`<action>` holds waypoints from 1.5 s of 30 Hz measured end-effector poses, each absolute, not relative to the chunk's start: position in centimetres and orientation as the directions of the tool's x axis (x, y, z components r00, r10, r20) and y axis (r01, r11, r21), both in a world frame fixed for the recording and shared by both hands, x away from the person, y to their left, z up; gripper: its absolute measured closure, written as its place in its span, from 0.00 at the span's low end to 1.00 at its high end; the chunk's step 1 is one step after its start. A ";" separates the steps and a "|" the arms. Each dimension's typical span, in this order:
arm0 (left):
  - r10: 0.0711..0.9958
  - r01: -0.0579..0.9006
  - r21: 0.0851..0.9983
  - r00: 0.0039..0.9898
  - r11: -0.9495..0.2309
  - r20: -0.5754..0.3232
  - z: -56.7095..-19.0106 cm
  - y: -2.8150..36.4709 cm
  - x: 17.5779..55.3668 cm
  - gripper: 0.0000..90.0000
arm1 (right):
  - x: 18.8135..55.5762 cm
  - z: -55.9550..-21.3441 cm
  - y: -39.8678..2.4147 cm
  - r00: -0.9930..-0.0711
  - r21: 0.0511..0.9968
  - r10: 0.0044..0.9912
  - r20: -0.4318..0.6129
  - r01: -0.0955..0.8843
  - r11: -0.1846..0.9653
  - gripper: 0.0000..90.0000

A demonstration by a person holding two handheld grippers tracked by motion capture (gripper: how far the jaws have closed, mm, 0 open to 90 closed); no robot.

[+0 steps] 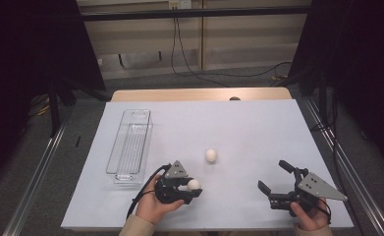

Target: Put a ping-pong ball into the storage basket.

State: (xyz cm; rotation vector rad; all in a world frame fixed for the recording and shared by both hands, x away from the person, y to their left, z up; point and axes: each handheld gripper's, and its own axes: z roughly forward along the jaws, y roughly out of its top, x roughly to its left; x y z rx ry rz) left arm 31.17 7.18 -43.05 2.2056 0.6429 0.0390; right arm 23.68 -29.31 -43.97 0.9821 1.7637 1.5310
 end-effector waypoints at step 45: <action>0.544 0.458 0.744 0.825 -0.486 -0.153 -40.4 8.7 33.2 0.57 | 23.8 -44.0 -29.4 -0.547 0.987 0.837 0.030 0.146 0.060 0.02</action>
